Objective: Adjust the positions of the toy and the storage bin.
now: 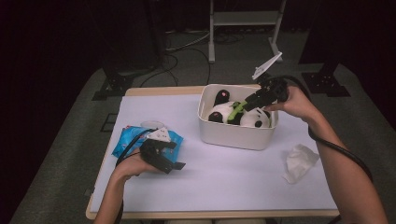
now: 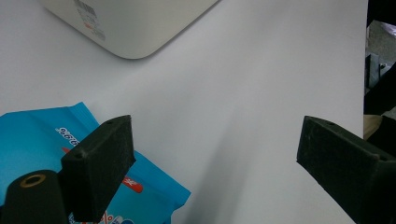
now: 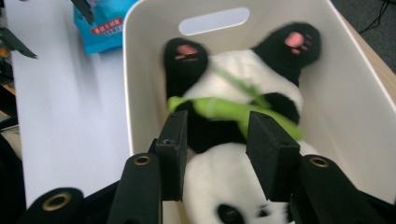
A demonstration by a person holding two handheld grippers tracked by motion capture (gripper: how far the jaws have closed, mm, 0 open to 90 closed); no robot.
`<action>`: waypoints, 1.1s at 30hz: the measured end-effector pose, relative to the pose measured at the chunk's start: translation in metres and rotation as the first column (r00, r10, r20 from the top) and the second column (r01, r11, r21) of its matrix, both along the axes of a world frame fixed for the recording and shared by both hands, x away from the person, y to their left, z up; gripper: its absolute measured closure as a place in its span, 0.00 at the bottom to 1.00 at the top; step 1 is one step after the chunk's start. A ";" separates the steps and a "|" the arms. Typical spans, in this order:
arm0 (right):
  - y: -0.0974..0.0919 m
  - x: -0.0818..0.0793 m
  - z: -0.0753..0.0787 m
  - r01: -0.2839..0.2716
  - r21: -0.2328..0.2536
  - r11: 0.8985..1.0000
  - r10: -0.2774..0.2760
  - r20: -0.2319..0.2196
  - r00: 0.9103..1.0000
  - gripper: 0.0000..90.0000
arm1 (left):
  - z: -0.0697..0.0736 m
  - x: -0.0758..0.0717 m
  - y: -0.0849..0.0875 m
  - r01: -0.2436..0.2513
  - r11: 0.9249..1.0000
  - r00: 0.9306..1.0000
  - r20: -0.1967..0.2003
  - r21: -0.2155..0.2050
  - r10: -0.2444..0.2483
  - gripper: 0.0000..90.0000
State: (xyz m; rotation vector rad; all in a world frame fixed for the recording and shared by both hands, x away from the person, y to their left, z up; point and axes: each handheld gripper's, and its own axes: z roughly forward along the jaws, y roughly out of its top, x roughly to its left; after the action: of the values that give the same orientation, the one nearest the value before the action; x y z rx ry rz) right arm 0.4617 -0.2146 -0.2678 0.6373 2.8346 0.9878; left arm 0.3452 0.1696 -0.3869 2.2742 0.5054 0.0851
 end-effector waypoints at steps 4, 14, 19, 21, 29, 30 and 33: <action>-0.007 -0.004 0.005 0.004 0.006 1.000 -0.004 0.011 1.000 0.64 | 0.000 0.000 0.000 0.001 1.000 1.000 -0.003 0.000 -0.001 0.11; -0.019 -0.011 0.007 0.019 0.019 1.000 -0.020 0.018 1.000 0.63 | -0.001 0.000 0.002 -0.002 1.000 1.000 -0.001 0.001 0.002 0.11; -0.027 -0.015 0.008 0.032 0.033 0.999 -0.033 0.017 0.999 0.60 | 0.000 0.000 0.004 -0.011 1.000 1.000 -0.001 0.000 0.011 0.11; -0.029 -0.017 0.008 0.035 0.044 0.998 -0.036 0.018 0.999 0.60 | 0.001 -0.001 0.004 -0.010 1.000 1.000 -0.002 -0.020 0.010 0.11; -0.037 -0.025 0.008 0.043 0.061 0.997 -0.044 0.012 0.999 0.60 | 0.003 0.000 0.005 -0.018 1.000 1.000 0.006 -0.013 0.018 0.11; -0.038 -0.026 0.007 0.045 0.056 0.997 -0.046 0.016 0.999 0.60 | 0.003 0.000 0.005 -0.015 1.000 1.000 0.007 -0.016 0.015 0.11; -0.042 -0.028 0.006 0.055 0.051 0.997 -0.055 0.015 0.998 0.60 | 0.003 0.000 0.005 -0.016 1.000 1.000 0.006 -0.018 0.016 0.11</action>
State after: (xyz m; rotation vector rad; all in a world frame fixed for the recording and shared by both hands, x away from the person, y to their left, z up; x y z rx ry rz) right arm 0.4333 -0.2566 -0.2614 0.7050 2.7703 1.0539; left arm 0.3455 0.1742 -0.3843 2.2517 0.5189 0.0952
